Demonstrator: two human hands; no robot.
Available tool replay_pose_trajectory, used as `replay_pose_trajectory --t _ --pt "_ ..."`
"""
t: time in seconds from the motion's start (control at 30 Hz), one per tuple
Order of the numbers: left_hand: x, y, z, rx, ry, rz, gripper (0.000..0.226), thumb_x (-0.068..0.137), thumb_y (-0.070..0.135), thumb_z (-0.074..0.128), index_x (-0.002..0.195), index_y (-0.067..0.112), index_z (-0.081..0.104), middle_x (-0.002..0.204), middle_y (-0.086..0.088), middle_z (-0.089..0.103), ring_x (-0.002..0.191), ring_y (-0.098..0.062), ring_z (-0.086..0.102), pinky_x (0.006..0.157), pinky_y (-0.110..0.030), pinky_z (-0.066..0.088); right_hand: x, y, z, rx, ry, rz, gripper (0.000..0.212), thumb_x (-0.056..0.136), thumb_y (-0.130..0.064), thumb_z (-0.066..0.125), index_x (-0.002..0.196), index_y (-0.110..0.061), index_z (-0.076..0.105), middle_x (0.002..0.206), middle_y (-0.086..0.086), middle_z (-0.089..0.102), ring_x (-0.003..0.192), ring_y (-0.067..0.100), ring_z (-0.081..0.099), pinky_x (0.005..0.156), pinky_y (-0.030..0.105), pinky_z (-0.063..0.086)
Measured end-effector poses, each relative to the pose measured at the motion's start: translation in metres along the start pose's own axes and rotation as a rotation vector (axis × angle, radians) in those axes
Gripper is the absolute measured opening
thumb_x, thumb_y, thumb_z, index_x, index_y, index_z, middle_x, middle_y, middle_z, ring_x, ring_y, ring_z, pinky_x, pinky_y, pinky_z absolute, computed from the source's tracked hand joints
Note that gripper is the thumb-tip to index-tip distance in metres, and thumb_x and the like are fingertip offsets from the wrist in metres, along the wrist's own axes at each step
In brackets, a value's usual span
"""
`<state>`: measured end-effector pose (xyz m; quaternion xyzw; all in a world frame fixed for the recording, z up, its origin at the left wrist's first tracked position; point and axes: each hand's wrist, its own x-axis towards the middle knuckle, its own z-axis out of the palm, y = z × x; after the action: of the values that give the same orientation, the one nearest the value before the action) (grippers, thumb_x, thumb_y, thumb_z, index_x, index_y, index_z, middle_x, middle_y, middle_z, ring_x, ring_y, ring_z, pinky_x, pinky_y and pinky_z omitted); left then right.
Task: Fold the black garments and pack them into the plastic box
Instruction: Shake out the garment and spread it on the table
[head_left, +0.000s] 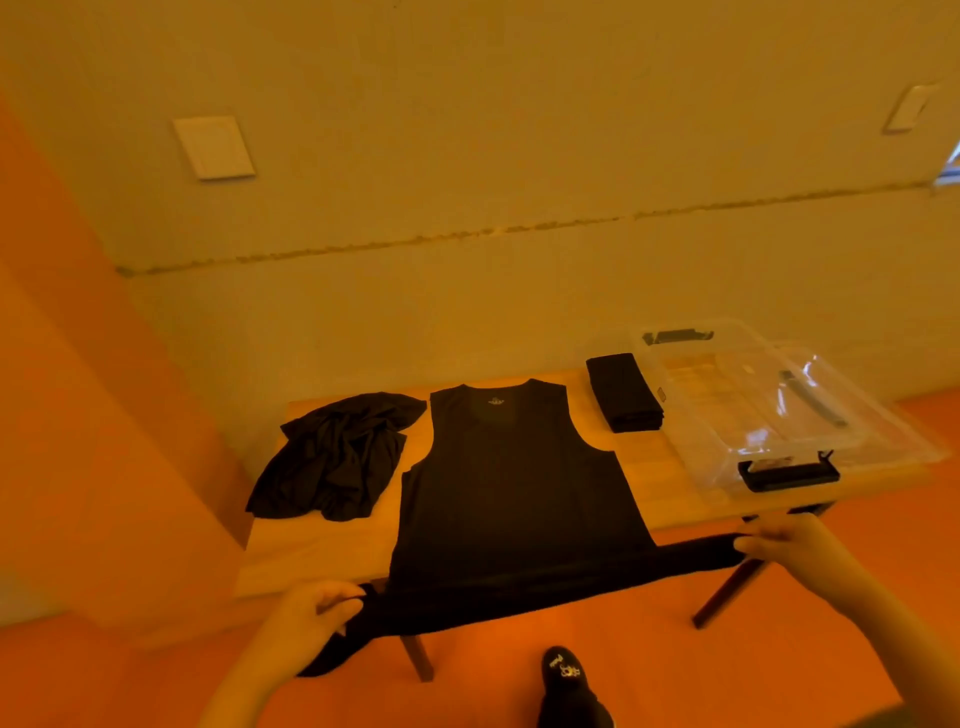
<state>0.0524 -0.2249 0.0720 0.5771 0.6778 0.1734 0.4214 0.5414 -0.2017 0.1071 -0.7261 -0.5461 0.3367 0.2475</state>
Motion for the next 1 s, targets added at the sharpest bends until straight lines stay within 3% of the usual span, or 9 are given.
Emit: replay_pose_trajectory --t 0.2,0.37,0.57,0.63,0.7,0.8,0.87,0.93,1.0 --pt "0.026 0.026 -0.024 0.000 -0.045 -0.013 0.016 0.091 0.014 0.056 0.083 0.011 0.070 0.081 -0.002 0.069 0.076 -0.009 0.064 0.067 -0.012 0.048 0.046 -0.019 -0.010 0.036 -0.072 -0.016 0.016 0.082 -0.003 0.064 0.069 -0.008 0.071 0.060 0.002 0.066 0.066 0.018 0.061 0.061 0.024 0.040" --pt "0.095 0.051 -0.041 -0.033 0.072 0.030 0.021 0.088 0.004 0.058 0.078 0.019 0.069 0.077 0.006 0.070 0.073 -0.002 0.065 0.069 -0.016 0.049 0.127 -0.036 -0.005 0.035 -0.128 -0.023 0.011 0.084 -0.002 0.062 0.077 -0.003 0.071 0.077 0.013 0.070 0.077 0.025 0.064 0.067 0.025 0.046" --pt "0.222 0.080 -0.066 0.043 0.149 0.016 0.021 0.088 0.008 0.058 0.077 0.025 0.065 0.083 0.000 0.068 0.077 -0.015 0.064 0.071 -0.026 0.049 0.271 -0.071 0.016 0.007 -0.152 -0.025 0.011 0.084 -0.002 0.062 0.075 -0.006 0.065 0.064 0.010 0.060 0.065 0.018 0.057 0.062 0.024 0.041" --pt "0.272 0.088 -0.072 0.024 0.205 -0.008 0.014 0.089 0.009 0.057 0.083 0.017 0.067 0.089 -0.005 0.066 0.087 -0.022 0.063 0.080 -0.030 0.047 0.327 -0.080 0.029 -0.023 -0.129 0.007 0.005 0.085 -0.004 0.062 0.085 0.000 0.065 0.057 0.009 0.057 0.054 0.013 0.057 0.061 0.024 0.043" --pt "0.310 0.091 -0.071 0.016 0.328 -0.054 0.016 0.091 0.013 0.055 0.102 0.010 0.066 0.100 -0.007 0.063 0.101 -0.025 0.059 0.087 -0.032 0.042 0.369 -0.087 0.045 -0.032 -0.084 0.028 0.015 0.087 -0.005 0.059 0.095 0.007 0.063 0.061 0.009 0.058 0.052 0.012 0.057 0.057 0.019 0.047" --pt "0.341 0.085 -0.045 0.002 0.528 -0.147 0.034 0.093 0.017 0.052 0.124 0.004 0.052 0.122 -0.014 0.056 0.116 -0.029 0.051 0.097 -0.036 0.039 0.402 -0.094 0.077 -0.161 -0.022 -0.016 0.023 0.090 -0.011 0.056 0.108 0.002 0.062 0.087 0.017 0.066 0.070 0.025 0.058 0.063 0.030 0.045" --pt "0.331 0.069 -0.009 0.072 0.578 -0.127 0.037 0.093 0.016 0.051 0.127 0.004 0.050 0.128 -0.015 0.053 0.120 -0.030 0.049 0.101 -0.038 0.038 0.388 -0.090 0.102 -0.208 -0.020 -0.076 0.030 0.091 -0.013 0.055 0.119 -0.005 0.058 0.104 0.014 0.064 0.075 0.023 0.058 0.062 0.028 0.043" --pt "0.303 0.044 0.033 0.184 0.538 -0.033 0.035 0.093 0.023 0.048 0.122 0.005 0.054 0.124 -0.014 0.056 0.116 -0.031 0.053 0.099 -0.038 0.040 0.354 -0.073 0.128 -0.214 -0.093 -0.104 0.037 0.090 -0.012 0.056 0.127 -0.010 0.053 0.118 0.010 0.060 0.098 0.022 0.060 0.080 0.028 0.048" --pt "0.267 0.011 0.075 0.325 0.386 0.023 0.047 0.094 0.040 0.034 0.120 0.008 0.058 0.127 -0.012 0.056 0.120 -0.028 0.051 0.101 -0.034 0.036 0.315 -0.044 0.152 -0.353 -0.206 -0.145 0.041 0.091 -0.019 0.056 0.131 -0.017 0.049 0.131 0.002 0.053 0.120 0.018 0.051 0.098 0.028 0.042"
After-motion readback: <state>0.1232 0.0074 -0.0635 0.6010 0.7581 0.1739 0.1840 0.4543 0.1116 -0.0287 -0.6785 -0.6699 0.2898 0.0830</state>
